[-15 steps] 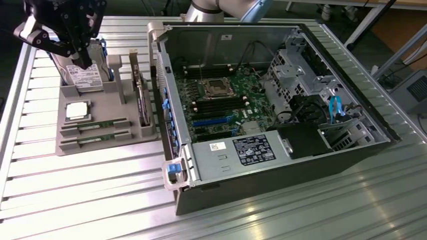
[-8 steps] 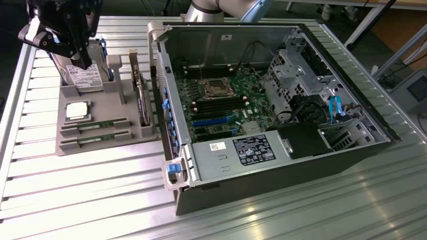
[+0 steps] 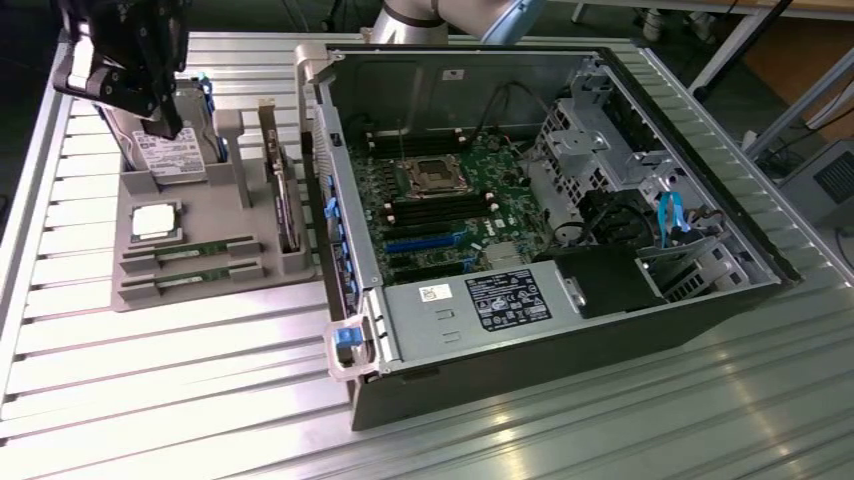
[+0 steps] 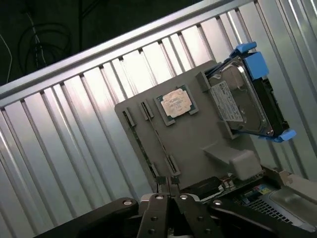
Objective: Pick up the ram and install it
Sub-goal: 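Pick up the ram and move it above insertion slot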
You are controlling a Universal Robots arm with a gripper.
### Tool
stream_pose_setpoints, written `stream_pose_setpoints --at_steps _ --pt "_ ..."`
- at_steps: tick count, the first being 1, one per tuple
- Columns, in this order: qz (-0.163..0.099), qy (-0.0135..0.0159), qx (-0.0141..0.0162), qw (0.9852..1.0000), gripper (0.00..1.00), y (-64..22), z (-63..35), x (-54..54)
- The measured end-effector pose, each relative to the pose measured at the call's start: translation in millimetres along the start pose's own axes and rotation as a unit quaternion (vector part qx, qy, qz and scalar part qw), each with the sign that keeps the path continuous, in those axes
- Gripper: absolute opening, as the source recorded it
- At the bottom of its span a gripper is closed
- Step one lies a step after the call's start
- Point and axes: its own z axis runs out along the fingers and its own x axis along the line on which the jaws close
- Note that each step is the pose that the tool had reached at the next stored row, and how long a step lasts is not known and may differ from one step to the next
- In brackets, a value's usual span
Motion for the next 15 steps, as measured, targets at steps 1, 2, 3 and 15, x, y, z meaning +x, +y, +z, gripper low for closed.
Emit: stream_pose_setpoints --at_steps 1,2,3,15 --pt "-0.019 0.0008 -0.0005 0.9998 0.1 0.0 0.1 0.0" --pt "-0.033 0.0014 -0.0008 0.9995 0.1 0.0 0.2 0.0" --pt "-0.042 0.0018 -0.001 0.9991 0.1 0.0 0.3 0.0" --pt "-0.127 0.0054 -0.003 0.9919 0.1 0.0 0.8 0.0"
